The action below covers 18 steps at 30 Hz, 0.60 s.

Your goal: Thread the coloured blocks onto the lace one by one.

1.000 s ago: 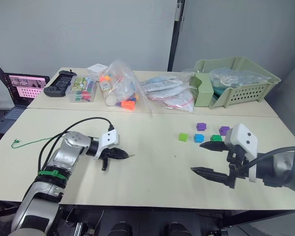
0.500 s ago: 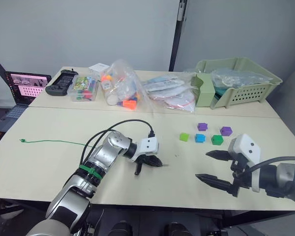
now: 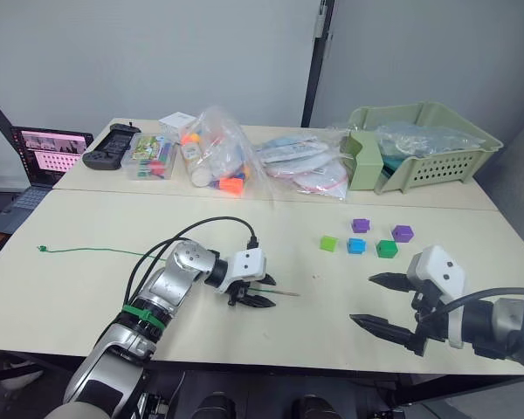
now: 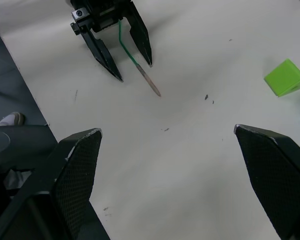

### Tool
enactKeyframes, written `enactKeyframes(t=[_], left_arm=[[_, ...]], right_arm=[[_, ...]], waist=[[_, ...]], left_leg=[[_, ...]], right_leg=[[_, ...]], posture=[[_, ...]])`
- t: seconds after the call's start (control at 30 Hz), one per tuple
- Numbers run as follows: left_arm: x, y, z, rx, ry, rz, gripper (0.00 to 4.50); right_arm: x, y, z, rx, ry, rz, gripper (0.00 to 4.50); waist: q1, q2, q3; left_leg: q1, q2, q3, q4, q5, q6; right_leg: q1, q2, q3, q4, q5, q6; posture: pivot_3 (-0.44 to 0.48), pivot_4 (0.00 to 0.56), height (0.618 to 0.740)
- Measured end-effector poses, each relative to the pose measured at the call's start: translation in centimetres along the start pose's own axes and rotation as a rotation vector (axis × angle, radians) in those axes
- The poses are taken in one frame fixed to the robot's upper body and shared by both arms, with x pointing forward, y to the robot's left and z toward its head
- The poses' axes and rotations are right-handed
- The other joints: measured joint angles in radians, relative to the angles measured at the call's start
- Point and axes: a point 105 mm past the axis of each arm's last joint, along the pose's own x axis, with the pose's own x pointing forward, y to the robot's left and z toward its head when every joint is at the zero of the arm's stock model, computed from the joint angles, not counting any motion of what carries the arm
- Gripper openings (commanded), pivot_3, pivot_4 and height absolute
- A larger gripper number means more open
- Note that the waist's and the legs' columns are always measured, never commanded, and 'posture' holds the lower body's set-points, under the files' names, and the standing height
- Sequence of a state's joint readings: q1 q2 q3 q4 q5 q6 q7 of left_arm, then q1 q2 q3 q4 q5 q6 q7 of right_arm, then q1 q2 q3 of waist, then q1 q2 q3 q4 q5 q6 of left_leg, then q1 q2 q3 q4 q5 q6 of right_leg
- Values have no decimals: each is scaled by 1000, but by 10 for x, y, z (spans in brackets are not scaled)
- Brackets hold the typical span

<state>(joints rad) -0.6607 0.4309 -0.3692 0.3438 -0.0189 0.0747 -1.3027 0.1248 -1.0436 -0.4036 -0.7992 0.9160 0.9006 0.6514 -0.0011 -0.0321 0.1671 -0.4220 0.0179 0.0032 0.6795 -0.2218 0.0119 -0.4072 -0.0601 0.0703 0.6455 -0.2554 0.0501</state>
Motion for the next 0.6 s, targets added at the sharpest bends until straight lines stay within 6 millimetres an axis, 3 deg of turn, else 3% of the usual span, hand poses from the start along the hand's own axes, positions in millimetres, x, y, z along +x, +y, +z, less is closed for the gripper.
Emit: enactKeyframes(t=[0.27, 0.53, 0.6], left_arm=[[6, 2, -1, 4, -25, -6, 2556], [13, 3, 3, 7, -33, -17, 116], [13, 4, 3, 18, -27, -18, 48]], right_arm=[[2, -1, 3, -30, -6, 3, 4500], [3, -1, 3, -35, -4, 4, 4500], [3, -1, 2, -35, -2, 6, 4500]], waist=[[7, 0, 0], [11, 0, 0], [11, 0, 0]], left_leg=[[1, -1, 0, 0, 0, 0], [1, -1, 0, 1, 0, 0], [1, -1, 0, 1, 0, 0]], right_leg=[[1, 0, 0, 0, 0, 0], [2, 0, 0, -1, 0, 1], [2, 0, 0, -1, 0, 1]], posture=[[0, 150, 737], [0, 150, 737], [0, 150, 737]])
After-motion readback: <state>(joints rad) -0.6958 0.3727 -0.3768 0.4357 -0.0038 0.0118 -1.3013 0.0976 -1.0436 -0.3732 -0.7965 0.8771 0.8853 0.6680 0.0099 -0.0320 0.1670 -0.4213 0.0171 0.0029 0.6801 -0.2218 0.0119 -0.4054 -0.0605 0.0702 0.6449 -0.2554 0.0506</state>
